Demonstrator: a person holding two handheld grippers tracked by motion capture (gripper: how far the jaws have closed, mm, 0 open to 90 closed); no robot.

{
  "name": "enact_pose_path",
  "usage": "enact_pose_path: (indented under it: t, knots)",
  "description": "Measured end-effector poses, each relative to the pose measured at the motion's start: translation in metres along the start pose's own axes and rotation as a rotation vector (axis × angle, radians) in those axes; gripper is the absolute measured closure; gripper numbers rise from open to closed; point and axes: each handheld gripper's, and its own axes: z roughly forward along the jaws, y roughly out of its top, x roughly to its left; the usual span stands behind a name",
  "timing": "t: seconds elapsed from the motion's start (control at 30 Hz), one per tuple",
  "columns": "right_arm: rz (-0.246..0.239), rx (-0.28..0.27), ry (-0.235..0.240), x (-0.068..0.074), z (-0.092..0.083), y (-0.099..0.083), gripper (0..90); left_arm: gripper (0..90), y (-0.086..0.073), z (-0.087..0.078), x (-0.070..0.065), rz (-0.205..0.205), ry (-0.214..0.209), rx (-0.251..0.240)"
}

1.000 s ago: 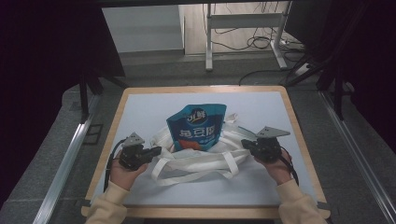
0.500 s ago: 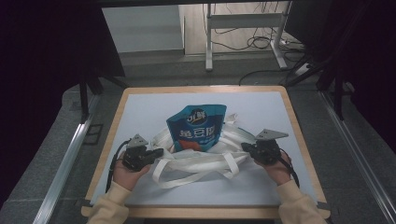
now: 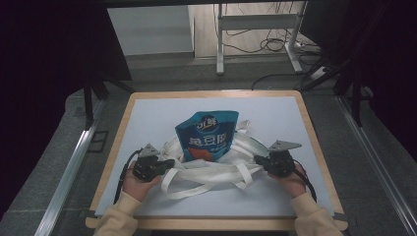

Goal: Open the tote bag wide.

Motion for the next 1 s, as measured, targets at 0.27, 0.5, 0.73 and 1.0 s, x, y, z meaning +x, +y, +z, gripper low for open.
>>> enact_pose_path:
  t: [0.27, 0.5, 0.73, 1.0]
  knots:
    - [-0.004, -0.023, -0.013, 0.003, -0.003, 0.004, 88.7, 89.4, 0.007, -0.007, -0.003, 0.013, 0.013, -0.031]
    - [-0.028, -0.094, 0.000, 0.015, -0.016, 0.026, 88.7, 89.4, 0.028, -0.008, -0.007, 0.024, 0.016, -0.079]
    - [-0.081, -0.088, 0.035, 0.035, -0.003, 0.043, 88.7, 89.5, 0.038, 0.010, -0.007, 0.009, 0.030, -0.045]
    - [-0.089, -0.056, 0.070, 0.046, 0.005, 0.041, 88.7, 89.5, 0.040, 0.016, -0.003, 0.000, 0.057, -0.030]
